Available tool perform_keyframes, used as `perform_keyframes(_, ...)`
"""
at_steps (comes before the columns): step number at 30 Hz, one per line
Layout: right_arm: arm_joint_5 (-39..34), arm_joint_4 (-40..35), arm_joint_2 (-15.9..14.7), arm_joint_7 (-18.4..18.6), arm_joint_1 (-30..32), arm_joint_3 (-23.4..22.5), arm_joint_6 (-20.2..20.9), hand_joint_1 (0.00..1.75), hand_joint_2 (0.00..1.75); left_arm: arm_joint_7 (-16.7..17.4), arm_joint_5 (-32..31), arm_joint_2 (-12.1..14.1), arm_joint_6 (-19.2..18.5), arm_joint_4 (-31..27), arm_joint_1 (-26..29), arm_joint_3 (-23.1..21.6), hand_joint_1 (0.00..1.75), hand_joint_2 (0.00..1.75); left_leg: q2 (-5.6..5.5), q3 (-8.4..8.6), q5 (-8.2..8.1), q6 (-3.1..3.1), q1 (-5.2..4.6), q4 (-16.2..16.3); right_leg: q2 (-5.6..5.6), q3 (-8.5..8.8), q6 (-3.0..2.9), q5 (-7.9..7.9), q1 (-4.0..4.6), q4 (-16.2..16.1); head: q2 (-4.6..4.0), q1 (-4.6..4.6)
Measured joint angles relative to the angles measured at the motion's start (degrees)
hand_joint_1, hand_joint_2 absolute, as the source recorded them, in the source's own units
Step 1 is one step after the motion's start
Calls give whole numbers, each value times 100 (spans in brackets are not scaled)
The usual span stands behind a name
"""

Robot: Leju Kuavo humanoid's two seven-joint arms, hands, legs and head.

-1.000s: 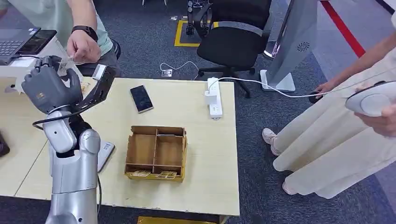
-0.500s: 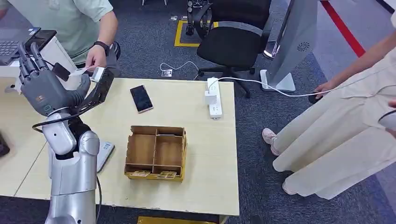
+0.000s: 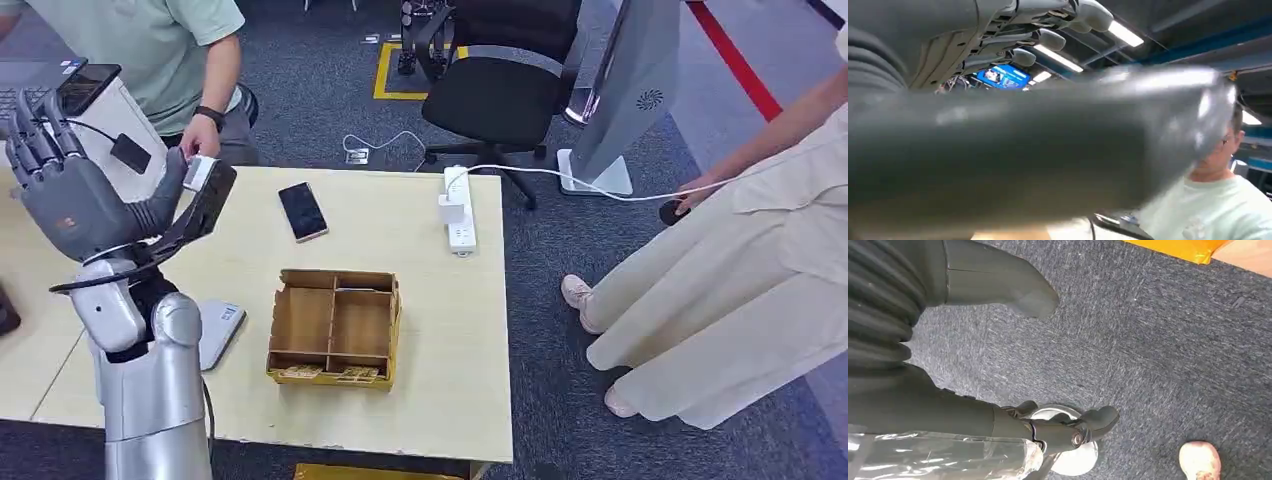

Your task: Pass the card to the sensor for recognition and then transmit it.

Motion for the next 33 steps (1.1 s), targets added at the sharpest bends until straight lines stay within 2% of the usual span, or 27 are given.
perform_keyframes(7, -24, -15, 0, -15, 11, -44, -2, 0, 175, -437, 249, -245, -4, -494, 219, 315, 0, 0, 0, 0, 1, 0, 1, 0, -1, 0, 0, 0, 0, 1, 0, 0)
perform_keyframes(10, -42, -31, 0, -17, 25, -77, -2, 0, 175, -507, 339, -334, -13, -707, 346, 395, 0, 0, -1, 0, 1, 0, 0, 0, -2, 0, 0, 0, 0, 0, 0, 0)
perform_keyframes(11, -44, -31, 0, -20, 27, -90, -2, 0, 175, -527, 350, -345, -15, -754, 377, 400, 0, 175, -2, -1, 1, 0, 0, 0, -2, 0, 0, 0, 0, 0, 0, 0)
perform_keyframes(16, -81, -83, 7, -35, 45, -155, -2, 0, 175, -548, 538, -435, -28, -994, 548, 507, 0, 175, -1, -1, 0, 0, 0, 0, -2, 0, 1, -1, 0, 0, 0, 0)
perform_keyframes(22, -101, -171, 24, -74, 74, -269, 2, 0, 175, -743, 761, -542, -28, -1278, 842, 725, 0, 175, -2, -1, 0, 0, 0, 0, -3, -1, 1, -1, 0, 0, 0, 2)
perform_keyframes(27, -101, -197, 28, -83, 84, -308, 4, 0, 175, -763, 817, -566, -50, -1368, 874, 822, 0, 175, -2, -1, 1, 0, 0, 0, -4, 0, 1, -1, 0, 0, 0, 0)
perform_keyframes(33, -76, -269, 44, -135, 107, -424, 9, 0, 175, -1021, 807, -544, -35, -1495, 1041, 832, 0, 175, -2, -2, 0, 0, 0, -1, -4, 1, 1, -1, 0, 0, 0, 2)
